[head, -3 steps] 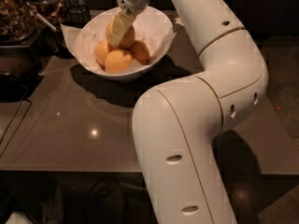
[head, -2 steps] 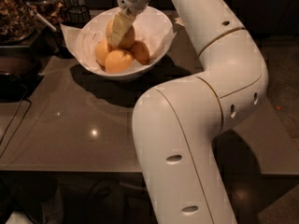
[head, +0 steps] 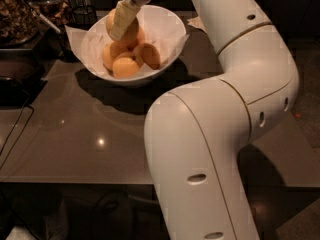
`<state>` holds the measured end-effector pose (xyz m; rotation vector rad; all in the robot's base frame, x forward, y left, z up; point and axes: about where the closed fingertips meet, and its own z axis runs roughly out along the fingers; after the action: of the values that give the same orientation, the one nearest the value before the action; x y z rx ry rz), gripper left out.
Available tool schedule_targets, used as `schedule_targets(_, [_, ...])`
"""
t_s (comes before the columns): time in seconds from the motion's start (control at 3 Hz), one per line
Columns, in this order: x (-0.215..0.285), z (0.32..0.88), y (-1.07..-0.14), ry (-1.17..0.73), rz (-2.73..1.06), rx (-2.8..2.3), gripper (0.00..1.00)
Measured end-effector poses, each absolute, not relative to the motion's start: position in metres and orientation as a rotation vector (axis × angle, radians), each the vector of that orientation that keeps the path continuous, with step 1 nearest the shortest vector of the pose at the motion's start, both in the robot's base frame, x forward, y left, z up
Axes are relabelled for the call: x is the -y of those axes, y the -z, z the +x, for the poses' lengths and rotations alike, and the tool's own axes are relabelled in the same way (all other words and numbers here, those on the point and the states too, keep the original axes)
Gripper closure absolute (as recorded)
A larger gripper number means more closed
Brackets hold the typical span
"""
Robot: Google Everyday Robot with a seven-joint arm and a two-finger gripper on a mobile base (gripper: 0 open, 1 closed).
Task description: Pick orange from white bowl
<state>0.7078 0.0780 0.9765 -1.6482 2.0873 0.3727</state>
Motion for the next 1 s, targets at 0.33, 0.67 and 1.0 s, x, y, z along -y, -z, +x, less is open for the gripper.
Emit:
schedule_targets(0.33, [-0.0905, 0.6865, -1.0159, -0.364, -1.680, -1.963, 1.00])
schedule_targets(0.67, [-0.0936, 0.6858, -1.0211, -0.363, -1.669, -1.946, 1.00])
schedule_targets(1.0, [-0.0923, 0.6833, -1.0221, -0.383, -1.648, -1.949, 1.00])
